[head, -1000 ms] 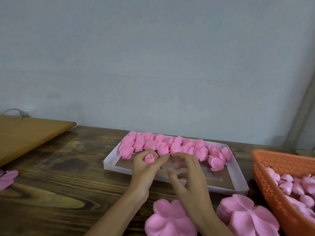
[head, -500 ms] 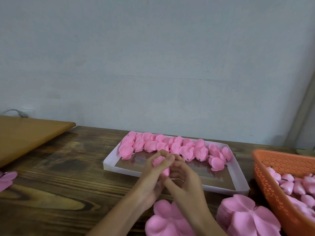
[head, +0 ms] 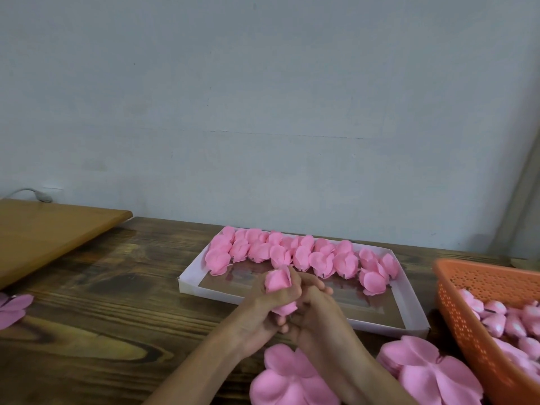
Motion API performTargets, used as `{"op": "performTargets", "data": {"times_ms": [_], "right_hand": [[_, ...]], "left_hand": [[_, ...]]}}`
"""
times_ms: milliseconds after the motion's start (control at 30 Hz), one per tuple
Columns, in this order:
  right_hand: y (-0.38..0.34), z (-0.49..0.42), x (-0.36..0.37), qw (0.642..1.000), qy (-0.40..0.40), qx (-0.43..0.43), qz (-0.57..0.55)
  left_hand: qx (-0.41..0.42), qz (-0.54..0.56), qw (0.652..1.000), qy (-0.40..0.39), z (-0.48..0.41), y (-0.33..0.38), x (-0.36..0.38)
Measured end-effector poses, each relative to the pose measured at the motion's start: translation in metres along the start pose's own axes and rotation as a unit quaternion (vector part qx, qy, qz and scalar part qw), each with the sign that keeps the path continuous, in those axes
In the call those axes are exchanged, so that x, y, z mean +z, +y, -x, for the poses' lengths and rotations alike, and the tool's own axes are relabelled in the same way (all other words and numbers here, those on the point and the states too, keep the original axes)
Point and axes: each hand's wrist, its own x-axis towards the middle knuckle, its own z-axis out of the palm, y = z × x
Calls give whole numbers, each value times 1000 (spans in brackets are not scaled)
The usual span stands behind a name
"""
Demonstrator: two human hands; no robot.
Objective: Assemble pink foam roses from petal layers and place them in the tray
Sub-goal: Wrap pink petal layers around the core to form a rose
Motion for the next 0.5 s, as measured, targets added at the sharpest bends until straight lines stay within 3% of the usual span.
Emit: {"op": "performTargets", "data": {"times_ms": [67, 233, 367, 500], "right_hand": [[-4, 5, 0, 1000, -2, -9, 7], [-5, 22, 2, 960, 26, -103, 259], [-11, 32, 10, 969, -6, -113, 221], [-12, 32, 5, 952, -45, -159, 258]], "left_hand": [[11, -6, 1000, 3, -1, -1, 2], [-3, -60, 996, 65, -3, -2, 9], [-23, -38, 993, 112, -5, -2, 9], [-41, -21, 990, 133, -4, -1, 8]]}}
